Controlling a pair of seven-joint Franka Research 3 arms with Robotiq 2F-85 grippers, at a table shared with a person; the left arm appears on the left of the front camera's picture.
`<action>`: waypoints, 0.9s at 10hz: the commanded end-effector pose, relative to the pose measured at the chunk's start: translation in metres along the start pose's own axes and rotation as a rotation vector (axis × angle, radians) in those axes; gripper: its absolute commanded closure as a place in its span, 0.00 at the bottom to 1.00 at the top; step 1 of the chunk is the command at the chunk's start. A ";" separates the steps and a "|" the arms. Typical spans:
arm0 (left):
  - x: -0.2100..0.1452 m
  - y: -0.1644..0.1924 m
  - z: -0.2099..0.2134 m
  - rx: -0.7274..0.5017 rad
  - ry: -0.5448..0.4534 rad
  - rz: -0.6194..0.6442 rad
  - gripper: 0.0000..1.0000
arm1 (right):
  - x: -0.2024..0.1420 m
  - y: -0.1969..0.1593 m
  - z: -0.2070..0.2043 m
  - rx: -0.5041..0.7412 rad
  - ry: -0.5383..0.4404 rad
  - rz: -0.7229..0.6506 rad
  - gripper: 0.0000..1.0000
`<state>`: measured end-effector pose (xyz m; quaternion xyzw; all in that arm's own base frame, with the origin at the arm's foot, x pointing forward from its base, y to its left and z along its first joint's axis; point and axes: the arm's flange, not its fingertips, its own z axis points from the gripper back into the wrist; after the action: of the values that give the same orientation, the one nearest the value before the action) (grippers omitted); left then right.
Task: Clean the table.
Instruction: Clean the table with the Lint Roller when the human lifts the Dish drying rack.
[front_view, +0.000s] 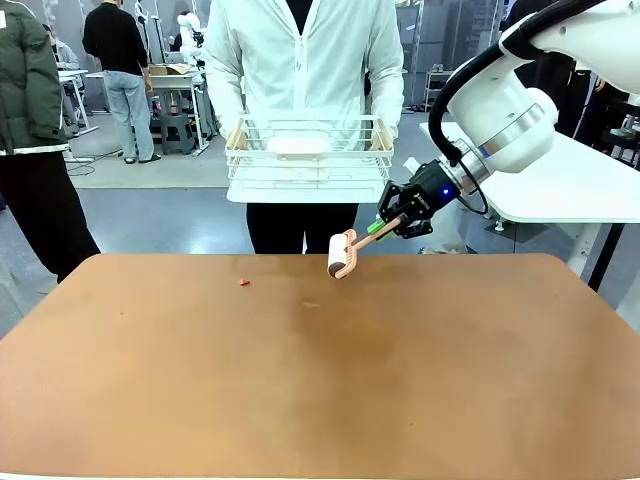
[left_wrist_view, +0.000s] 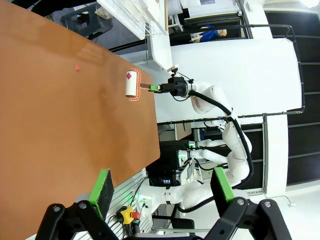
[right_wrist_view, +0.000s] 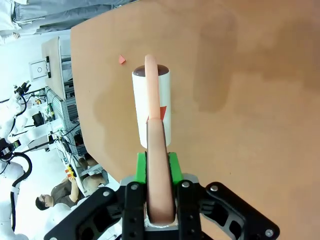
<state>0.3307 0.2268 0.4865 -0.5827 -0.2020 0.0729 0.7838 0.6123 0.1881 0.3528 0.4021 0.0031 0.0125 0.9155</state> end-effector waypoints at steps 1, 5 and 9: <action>-0.001 -0.001 0.002 -0.015 -0.004 -0.007 0.00 | 0.005 0.009 -0.008 -0.008 -0.027 -0.008 0.79; -0.001 -0.001 0.002 -0.015 -0.004 -0.007 0.00 | 0.019 0.023 -0.028 -0.010 -0.041 -0.051 0.79; -0.001 -0.001 0.002 -0.015 -0.004 -0.007 0.00 | 0.022 0.031 -0.060 -0.012 0.026 -0.054 0.79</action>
<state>0.3307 0.2268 0.4865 -0.5827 -0.2019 0.0729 0.7838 0.6248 0.2435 0.3340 0.4015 0.0147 -0.0013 0.9158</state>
